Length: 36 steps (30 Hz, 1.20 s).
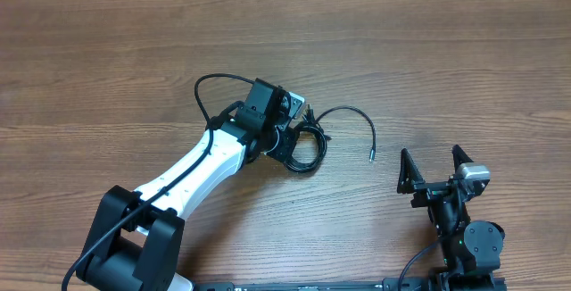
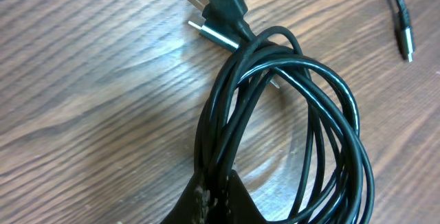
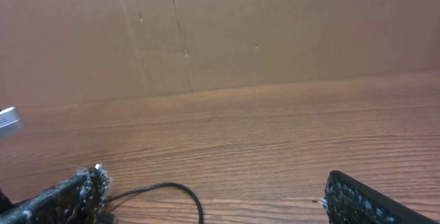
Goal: Untangle cables
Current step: 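Move the right gripper in and grasp a cable strand beside the left gripper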
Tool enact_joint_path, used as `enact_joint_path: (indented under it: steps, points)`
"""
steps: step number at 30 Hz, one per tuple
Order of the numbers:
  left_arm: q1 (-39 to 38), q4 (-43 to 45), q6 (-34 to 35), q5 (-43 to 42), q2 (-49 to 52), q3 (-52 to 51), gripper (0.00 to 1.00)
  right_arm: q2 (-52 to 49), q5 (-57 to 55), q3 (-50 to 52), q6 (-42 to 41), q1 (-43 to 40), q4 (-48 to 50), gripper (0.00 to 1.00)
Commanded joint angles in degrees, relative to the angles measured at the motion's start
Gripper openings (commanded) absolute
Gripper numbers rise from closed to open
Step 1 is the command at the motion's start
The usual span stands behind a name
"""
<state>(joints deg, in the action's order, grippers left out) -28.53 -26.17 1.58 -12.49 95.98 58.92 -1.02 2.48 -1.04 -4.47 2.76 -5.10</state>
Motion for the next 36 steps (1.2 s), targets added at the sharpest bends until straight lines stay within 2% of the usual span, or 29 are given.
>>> enact_joint_path:
  steps: [1, 4, 6, 10, 15, 27, 29, 32, 35, 36]
  points:
    - [-0.35, 0.07, 0.35, -5.46, -1.18, 1.14, 0.04, 0.04, 0.48, 0.57, -0.02, 0.26, 0.48, 1.0]
    - [-0.35, 0.0, 0.33, -6.64, -1.16, 1.14, 0.04, -0.35, 3.1, 0.57, -10.36, 0.26, 0.76, 1.0]
    - [-0.37, 0.0, 0.24, -6.67, -1.16, 1.14, 0.04, -0.68, 5.88, 0.52, -14.27, 0.35, 0.76, 1.0]
    - [-0.37, -0.17, -2.19, -9.77, -1.16, 1.14, 0.04, -3.56, 11.21, -0.17, -14.45, 0.48, -0.04, 1.0]
    - [-0.37, -0.11, -5.7, -13.99, -1.16, 1.14, 0.04, -9.29, 11.82, -4.09, -14.45, 0.48, -6.67, 1.0]
    - [-0.35, 2.67, -6.29, -21.29, -1.16, 1.14, 0.03, -31.19, 14.8, -21.9, -14.43, 0.48, -23.93, 1.0]
    - [-0.37, 3.04, -6.21, -22.4, -1.16, 1.14, 0.04, -33.77, 15.58, -22.86, -15.3, 0.48, -23.82, 1.0]
    - [-0.37, 3.8, -5.79, -24.79, -1.16, 1.14, 0.04, -35.95, 22.77, -22.99, -14.69, 0.48, -20.9, 1.0]
    - [-0.37, 5.16, -4.85, -27.19, -1.16, 1.14, 0.04, -37.68, 27.12, -22.99, -16.04, 0.48, -17.66, 0.91]
    - [-0.37, 5.73, -4.28, -28.09, -1.16, 1.14, 0.04, -38.34, 27.69, -22.99, -16.63, 0.48, -17.18, 0.9]
